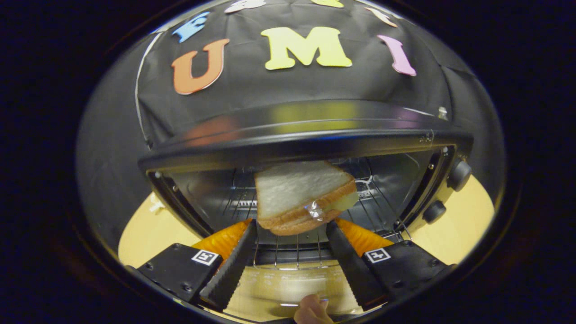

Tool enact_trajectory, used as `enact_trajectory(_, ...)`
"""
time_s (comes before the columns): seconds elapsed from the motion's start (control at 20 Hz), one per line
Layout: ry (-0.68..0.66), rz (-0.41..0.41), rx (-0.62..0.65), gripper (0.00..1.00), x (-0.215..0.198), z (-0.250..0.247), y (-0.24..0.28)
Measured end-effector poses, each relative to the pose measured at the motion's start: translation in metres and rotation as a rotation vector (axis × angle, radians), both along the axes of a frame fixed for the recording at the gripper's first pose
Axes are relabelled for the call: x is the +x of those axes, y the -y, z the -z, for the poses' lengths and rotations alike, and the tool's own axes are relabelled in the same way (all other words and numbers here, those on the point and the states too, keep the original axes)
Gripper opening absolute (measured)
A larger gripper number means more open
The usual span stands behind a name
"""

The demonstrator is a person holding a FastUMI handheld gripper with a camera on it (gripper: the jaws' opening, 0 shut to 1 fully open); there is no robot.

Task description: Open the toaster oven, put the food inside, and close the toaster oven door.

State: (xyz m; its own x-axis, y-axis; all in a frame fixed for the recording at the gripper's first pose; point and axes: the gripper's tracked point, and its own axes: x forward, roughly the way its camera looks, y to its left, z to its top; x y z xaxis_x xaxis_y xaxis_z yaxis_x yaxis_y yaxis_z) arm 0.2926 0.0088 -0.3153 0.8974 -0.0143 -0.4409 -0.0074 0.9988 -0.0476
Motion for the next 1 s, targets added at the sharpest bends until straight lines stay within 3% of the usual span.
enact_trajectory(0.25,0.021,0.059,-0.127,1.0,-0.045,0.015,0.001)
enact_trajectory(0.4,-0.019,0.075,-0.079,1.0,-0.077,0.032,0.003)
enact_trajectory(0.65,0.036,0.077,-0.013,1.0,-0.115,0.025,0.009)
enact_trajectory(1.0,0.09,0.069,-0.044,1.0,-0.154,0.032,0.021)
